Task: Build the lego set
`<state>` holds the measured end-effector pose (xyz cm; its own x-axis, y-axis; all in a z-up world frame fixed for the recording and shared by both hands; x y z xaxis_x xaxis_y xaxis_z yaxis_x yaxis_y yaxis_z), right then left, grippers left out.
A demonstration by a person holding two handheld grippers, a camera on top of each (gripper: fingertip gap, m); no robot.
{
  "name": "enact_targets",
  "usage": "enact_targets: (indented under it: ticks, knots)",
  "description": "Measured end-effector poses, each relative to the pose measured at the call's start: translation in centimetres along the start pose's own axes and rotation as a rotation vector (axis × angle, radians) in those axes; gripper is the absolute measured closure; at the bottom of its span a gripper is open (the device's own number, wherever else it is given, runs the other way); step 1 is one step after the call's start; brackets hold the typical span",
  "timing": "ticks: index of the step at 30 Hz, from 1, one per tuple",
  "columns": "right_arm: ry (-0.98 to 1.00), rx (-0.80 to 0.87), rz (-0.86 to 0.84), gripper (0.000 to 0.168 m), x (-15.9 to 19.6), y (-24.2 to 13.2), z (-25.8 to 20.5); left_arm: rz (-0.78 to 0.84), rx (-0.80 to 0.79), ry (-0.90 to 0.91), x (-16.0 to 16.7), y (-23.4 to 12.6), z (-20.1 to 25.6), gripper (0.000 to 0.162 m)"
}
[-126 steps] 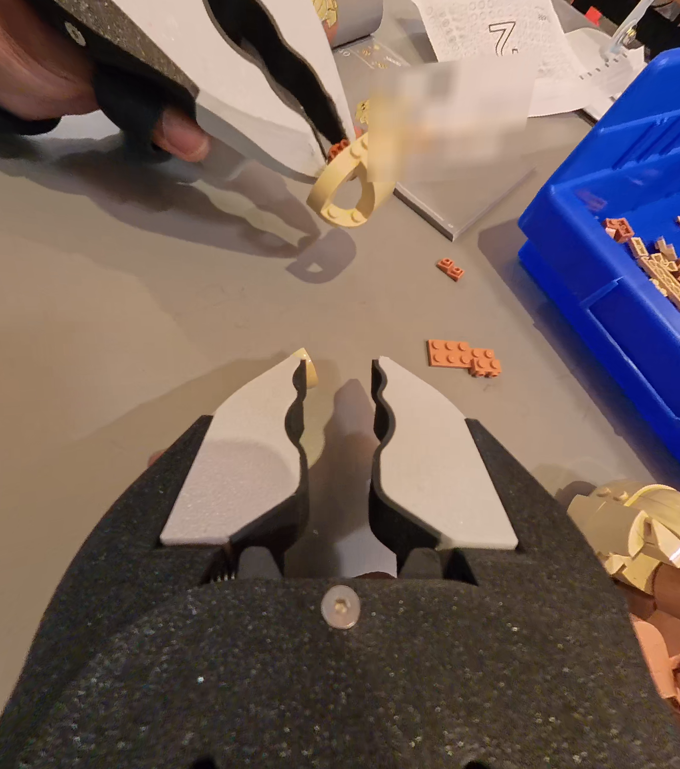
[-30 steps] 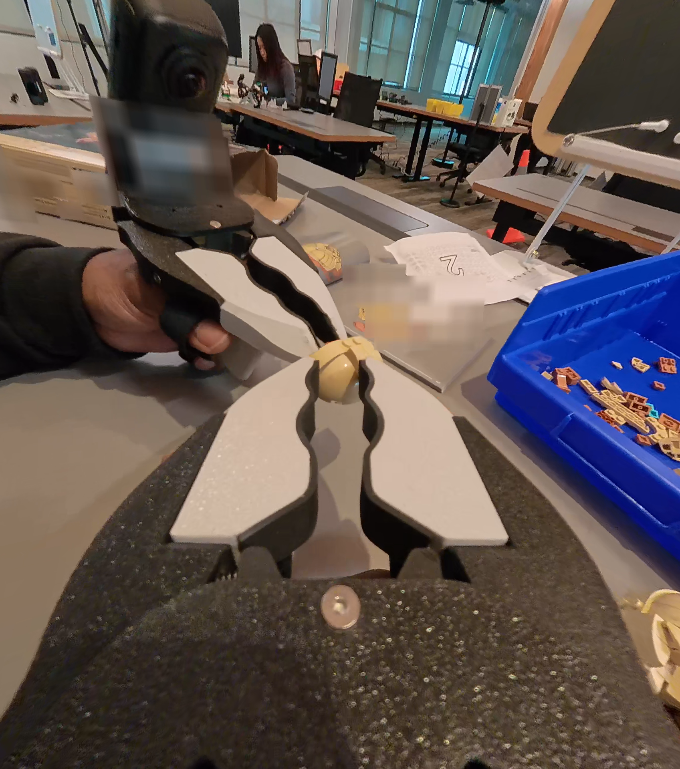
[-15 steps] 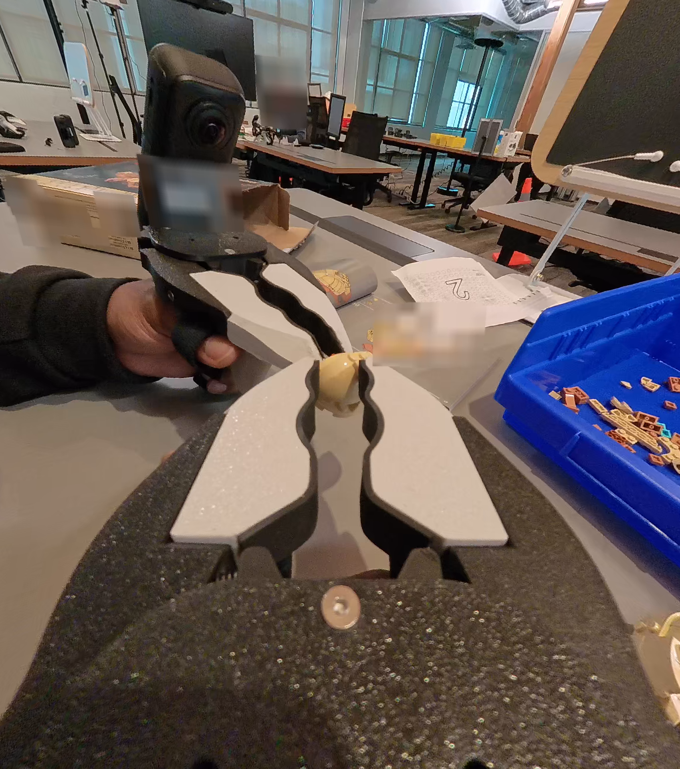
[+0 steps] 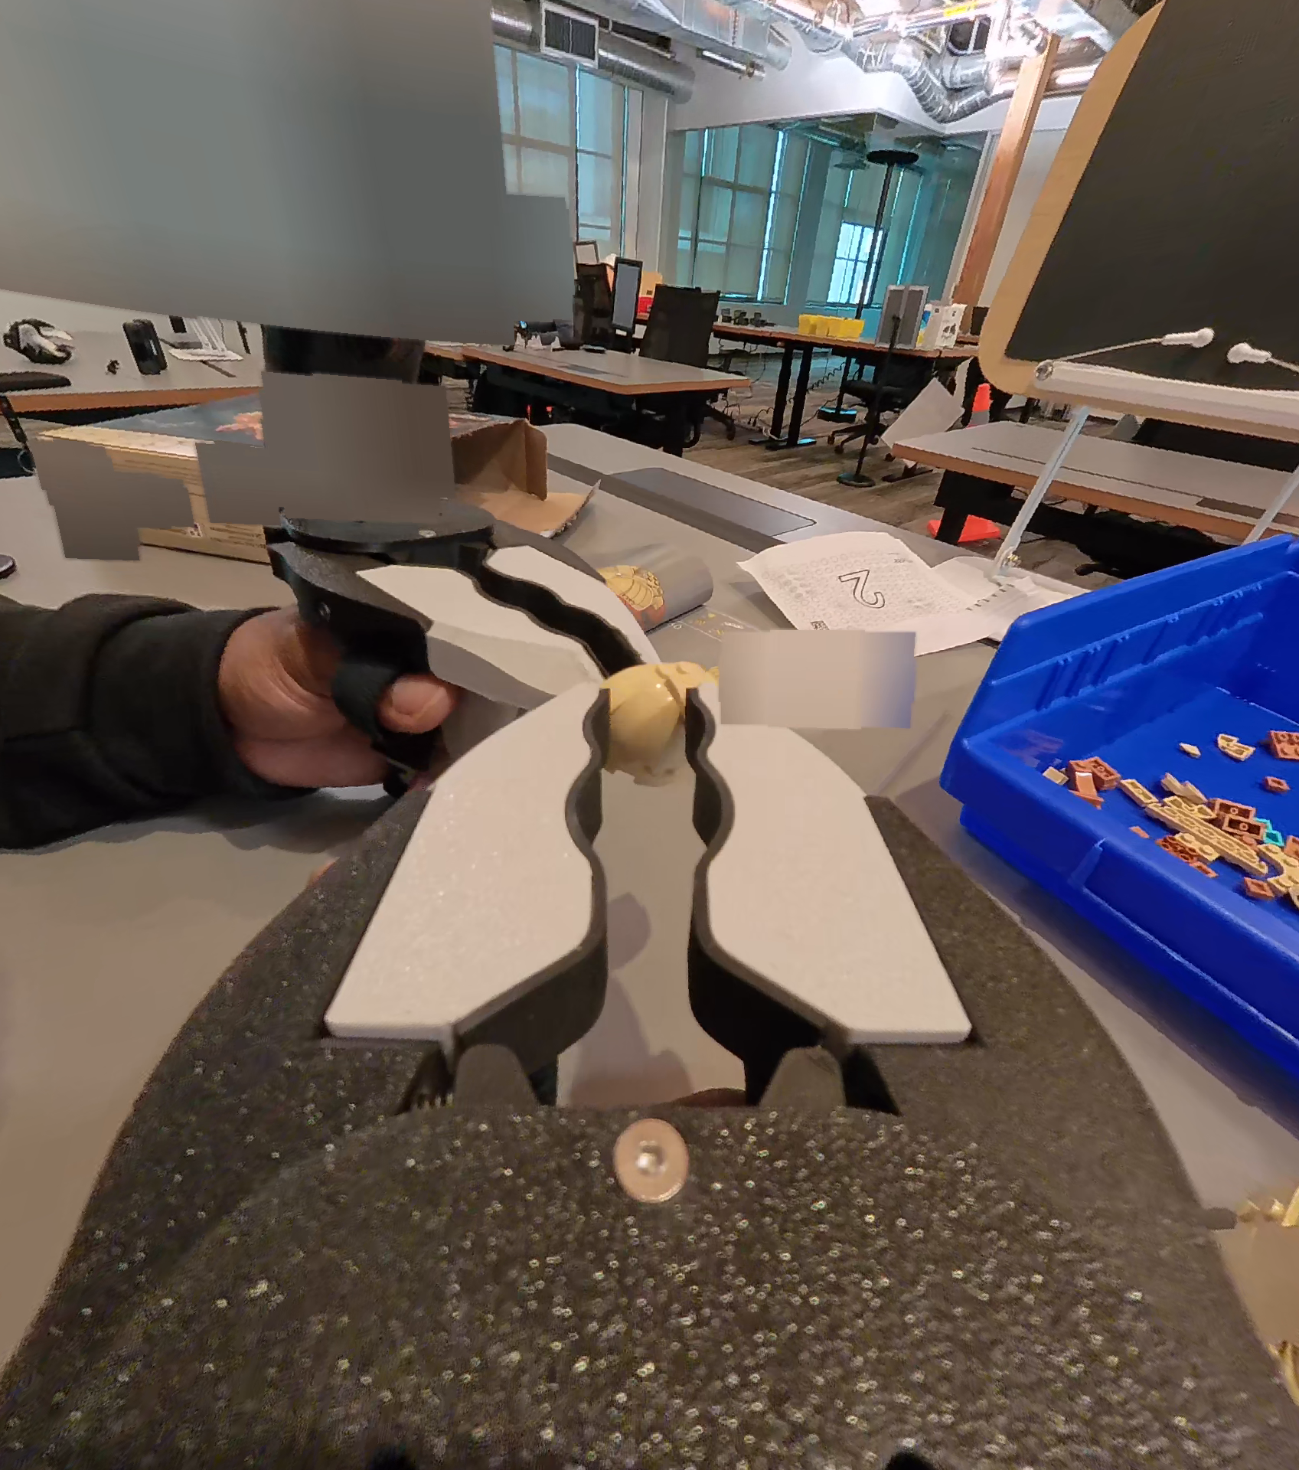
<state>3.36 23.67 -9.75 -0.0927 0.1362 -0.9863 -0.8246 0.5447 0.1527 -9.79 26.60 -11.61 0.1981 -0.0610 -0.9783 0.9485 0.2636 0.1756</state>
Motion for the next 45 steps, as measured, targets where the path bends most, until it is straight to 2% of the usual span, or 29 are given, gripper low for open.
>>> enact_targets:
  ticks: [11,28,45]
  knots:
    - [0.028,0.006,0.056,0.151,-0.5,0.0,-0.2,0.074,0.006,0.039,-0.4,0.0,0.4,0.148]
    - [0.101,0.01,0.202,0.149,-2.0,0.4,-0.9,0.296,0.05,-0.152,-1.0,0.0,1.1,0.149]
    - [0.108,-0.009,0.243,0.139,-2.4,0.6,-1.3,0.358,0.055,-0.232,-1.0,0.0,1.1,0.149]
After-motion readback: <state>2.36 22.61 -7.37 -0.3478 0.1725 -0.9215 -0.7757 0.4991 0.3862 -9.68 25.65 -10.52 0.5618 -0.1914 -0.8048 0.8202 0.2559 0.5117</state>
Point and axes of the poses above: each gripper's, where its closed fingertips meet, y out along the fingers, x out of its underside, z = x × y across the jaws, the point moved 7 cm from there along -y, back along the fingers, and after that the axes turned 12 degrees about z, right-handed, at the moved point
